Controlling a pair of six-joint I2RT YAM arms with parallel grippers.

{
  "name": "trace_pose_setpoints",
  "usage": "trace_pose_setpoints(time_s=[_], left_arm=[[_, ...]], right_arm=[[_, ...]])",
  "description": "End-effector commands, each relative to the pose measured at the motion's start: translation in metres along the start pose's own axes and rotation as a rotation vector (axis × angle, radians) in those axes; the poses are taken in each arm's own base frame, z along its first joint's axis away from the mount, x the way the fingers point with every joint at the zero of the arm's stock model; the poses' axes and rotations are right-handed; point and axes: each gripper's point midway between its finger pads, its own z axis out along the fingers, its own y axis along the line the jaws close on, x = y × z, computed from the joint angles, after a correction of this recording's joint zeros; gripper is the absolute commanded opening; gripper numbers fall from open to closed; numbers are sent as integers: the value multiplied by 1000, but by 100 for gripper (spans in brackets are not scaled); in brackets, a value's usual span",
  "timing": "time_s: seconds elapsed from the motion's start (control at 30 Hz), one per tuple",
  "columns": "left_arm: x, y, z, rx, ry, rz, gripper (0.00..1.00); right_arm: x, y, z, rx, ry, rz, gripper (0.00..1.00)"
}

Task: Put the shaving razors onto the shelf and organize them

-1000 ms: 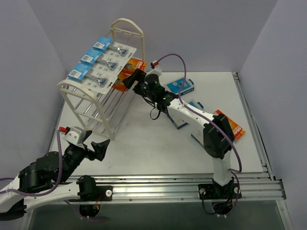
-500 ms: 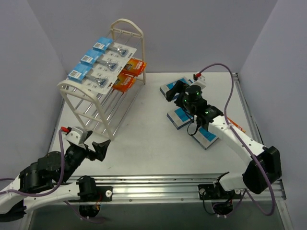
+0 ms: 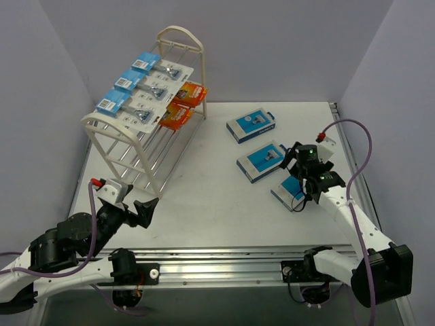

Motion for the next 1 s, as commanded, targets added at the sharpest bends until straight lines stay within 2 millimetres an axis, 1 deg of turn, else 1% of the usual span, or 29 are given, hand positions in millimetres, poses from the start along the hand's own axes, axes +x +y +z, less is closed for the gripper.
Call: trace_pose_setpoints(time_s=[0.0,0.03,0.13,0.17,0.23,0.27,0.3,0.33,0.37,0.4,0.43,0.47,0.5,0.57,0.6,0.67,0.7,0.73,0.8,0.83,0.9,0.93,0.97], left_arm=[[-8,-3,0,16,-14,-4,94],[-8,-3,0,18,-13,-4,94],[-8,-4,0,21,-14,-5,94],[-8,-4,-1,24,-16,-7,94],[-8,-3,-1,25,-18,-10,94],[-8,-4,-1,29,-19,-10,94],[-8,-4,-2,31,-18,-12,94],[-8,-4,-2,32,-18,-10,94],[-8,-4,-2,34,-19,-11,94],[-8,-4,-2,36,-20,-12,94],[-8,-5,-2,37,-18,-10,94],[-8,-5,-2,40,-18,-11,94],[-8,-6,-2,42,-19,-12,94],[-9,-5,-3,45,-21,-14,94],[-9,-5,-4,46,-23,-16,94],[-10,-5,-5,49,-28,-23,94],[-10,-5,-5,51,-30,-25,94],[-11,-5,-6,55,-34,-29,94],[-11,-4,-7,57,-40,-34,94],[-11,-5,-7,59,-41,-35,94],[-11,-4,-7,59,-42,-36,94],[-11,-5,-7,61,-42,-36,94],[-12,-5,-7,62,-41,-36,94]], right_arm=[[8,-28,3,45,38,51,88],[9,-38,6,73,42,58,88],[11,-56,8,125,57,72,89],[10,-68,10,157,58,92,89],[9,-81,11,189,65,110,90],[7,-100,13,237,63,144,91],[7,-108,16,250,62,158,92],[10,-110,18,228,83,181,92],[12,-127,22,255,94,230,92],[10,-131,25,236,90,252,92],[15,-130,28,202,122,280,91],[13,-145,29,227,115,321,91],[17,-147,31,212,129,338,91],[20,-154,33,209,139,366,91],[21,-164,33,227,136,392,91],[21,-172,33,218,138,412,91],[21,-184,32,238,132,442,91],[25,-187,33,238,141,460,90],[26,-186,36,204,156,504,89],[32,-195,38,215,168,550,88],[33,-201,43,212,156,580,86],[41,-207,46,226,174,595,85],[39,-210,50,220,155,589,85]])
